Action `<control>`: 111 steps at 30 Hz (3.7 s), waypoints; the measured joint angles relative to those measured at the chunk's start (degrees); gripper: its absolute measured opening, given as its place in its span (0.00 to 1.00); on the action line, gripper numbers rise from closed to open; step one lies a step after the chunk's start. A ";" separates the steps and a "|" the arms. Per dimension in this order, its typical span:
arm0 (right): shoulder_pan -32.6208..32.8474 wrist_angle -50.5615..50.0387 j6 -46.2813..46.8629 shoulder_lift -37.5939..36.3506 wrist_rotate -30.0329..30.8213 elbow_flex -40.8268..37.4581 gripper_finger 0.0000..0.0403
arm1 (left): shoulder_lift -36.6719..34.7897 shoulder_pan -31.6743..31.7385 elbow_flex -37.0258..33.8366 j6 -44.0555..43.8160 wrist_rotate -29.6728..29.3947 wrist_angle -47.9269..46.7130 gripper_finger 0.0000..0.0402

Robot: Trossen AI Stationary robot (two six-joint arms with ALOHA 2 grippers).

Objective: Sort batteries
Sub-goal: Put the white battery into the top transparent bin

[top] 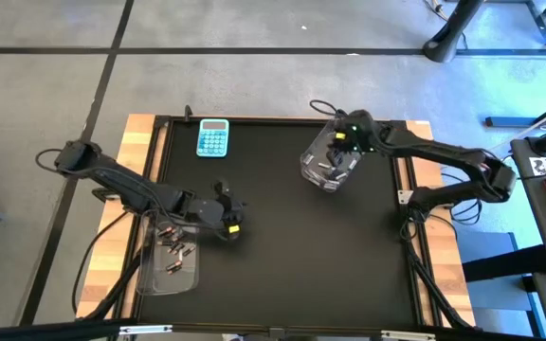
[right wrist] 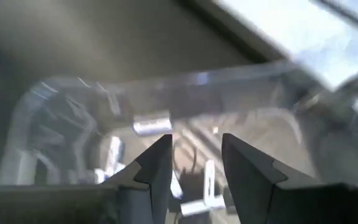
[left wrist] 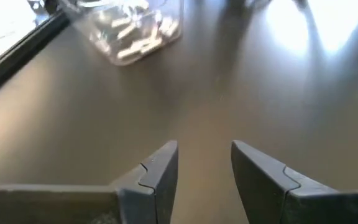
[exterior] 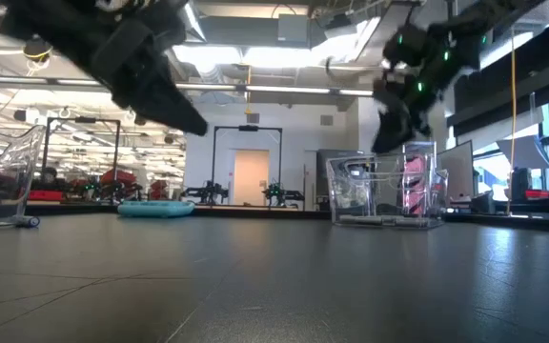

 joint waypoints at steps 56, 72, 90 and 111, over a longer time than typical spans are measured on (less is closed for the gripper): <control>48.74 13.58 1.69 -7.00 20.21 2.94 0.29 | 1.33 1.93 8.62 -9.57 21.01 -57.08 0.48; 48.74 13.43 1.67 -6.95 20.19 2.94 0.29 | 0.86 -5.01 16.12 -13.95 33.80 -53.93 0.48; 48.74 13.28 1.65 -6.95 20.17 2.92 0.29 | 1.38 9.81 10.23 4.57 25.87 -62.59 0.50; 48.74 13.30 1.47 -6.95 21.22 2.92 0.29 | 1.45 19.26 12.88 -19.95 30.15 -65.08 0.59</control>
